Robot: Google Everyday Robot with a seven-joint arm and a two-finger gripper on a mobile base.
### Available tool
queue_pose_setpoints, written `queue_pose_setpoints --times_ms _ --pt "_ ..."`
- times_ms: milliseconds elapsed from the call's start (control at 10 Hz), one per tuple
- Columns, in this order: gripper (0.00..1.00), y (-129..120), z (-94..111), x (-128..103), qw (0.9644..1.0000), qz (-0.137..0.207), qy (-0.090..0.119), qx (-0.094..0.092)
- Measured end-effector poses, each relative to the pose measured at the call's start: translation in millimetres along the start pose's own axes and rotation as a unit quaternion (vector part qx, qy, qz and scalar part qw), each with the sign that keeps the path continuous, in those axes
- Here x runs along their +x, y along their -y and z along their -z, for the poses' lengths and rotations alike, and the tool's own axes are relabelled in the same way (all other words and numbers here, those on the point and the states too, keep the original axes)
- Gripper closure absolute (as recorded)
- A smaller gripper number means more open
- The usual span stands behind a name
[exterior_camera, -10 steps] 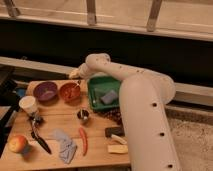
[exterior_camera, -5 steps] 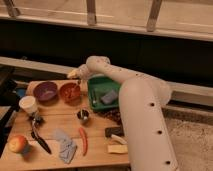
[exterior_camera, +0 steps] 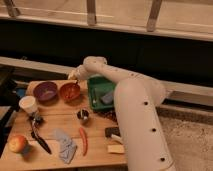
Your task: Place fork in tray
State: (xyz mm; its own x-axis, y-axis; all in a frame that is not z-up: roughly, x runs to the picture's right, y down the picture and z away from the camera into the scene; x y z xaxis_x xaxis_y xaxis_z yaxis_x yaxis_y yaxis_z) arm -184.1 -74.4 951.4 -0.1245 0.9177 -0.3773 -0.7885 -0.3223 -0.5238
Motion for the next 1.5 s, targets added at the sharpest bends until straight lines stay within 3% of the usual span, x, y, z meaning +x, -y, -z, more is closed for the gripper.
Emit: queue_pose_setpoints --times_ms 100,400,600,1000,1300,1500 --pt "0.77 1 1 1 1.0 0.001 0.0 0.004" --pt "0.99 4 3 3 1.0 0.0 0.002 0.009" --pt "1.0 2 7 4 0.9999 0.001 0.008 0.009" --pt "1.0 -14 44 -9 0.9991 0.006 0.037 0.018" --pt "1.0 -16 79 -23 0.9967 -0.004 0.077 0.024" --pt "1.0 -6 102 -33 0.9931 -0.024 0.109 0.034"
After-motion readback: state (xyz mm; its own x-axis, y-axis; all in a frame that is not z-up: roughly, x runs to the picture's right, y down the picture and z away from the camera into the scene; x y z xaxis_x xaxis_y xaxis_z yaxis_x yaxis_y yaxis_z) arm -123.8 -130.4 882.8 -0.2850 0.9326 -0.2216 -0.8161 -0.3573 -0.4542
